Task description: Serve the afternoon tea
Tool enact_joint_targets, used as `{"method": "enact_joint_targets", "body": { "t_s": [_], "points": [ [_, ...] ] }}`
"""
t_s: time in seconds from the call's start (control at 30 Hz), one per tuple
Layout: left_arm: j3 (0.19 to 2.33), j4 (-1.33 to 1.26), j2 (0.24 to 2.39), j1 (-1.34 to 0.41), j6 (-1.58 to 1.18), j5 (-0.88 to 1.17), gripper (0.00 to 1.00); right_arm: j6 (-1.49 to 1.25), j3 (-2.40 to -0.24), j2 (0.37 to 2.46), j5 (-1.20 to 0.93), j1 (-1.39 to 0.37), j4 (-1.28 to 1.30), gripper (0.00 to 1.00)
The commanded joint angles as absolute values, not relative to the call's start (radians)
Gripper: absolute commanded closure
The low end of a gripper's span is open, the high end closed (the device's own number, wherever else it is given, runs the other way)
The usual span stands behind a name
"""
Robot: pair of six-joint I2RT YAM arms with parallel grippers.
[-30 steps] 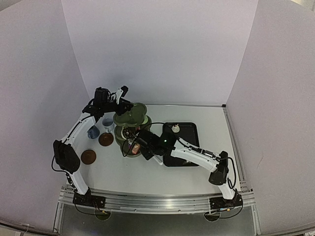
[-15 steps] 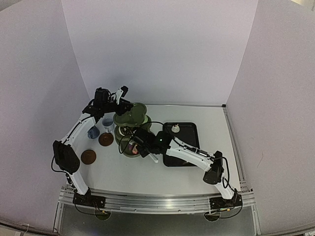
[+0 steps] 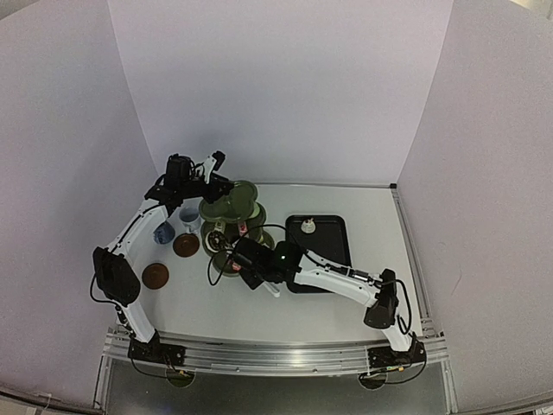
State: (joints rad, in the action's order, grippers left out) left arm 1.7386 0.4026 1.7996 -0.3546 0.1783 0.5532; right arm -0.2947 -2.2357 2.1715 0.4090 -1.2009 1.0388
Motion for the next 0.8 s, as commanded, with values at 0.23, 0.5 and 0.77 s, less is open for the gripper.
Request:
{"method": "enact_joint_targets", "body": {
  "t_s": [0.23, 0.5, 0.77],
  "points": [
    [1.717, 0.435, 1.770, -0.360, 0.178, 0.540, 1.00, -0.330, -2.311, 2.205, 0.495, -1.144, 1.016, 1.00],
    [1.720, 0.431, 1.773, -0.360, 0.178, 0.538, 1.00, -0.284, -2.408, 2.282, 0.458, -1.134, 1.014, 1.00],
    [1.719, 0.431, 1.775, -0.361, 0.181, 0.540, 1.00, -0.273, -2.480, 2.339, 0.431, -1.133, 1.004, 1.00]
  ]
}}
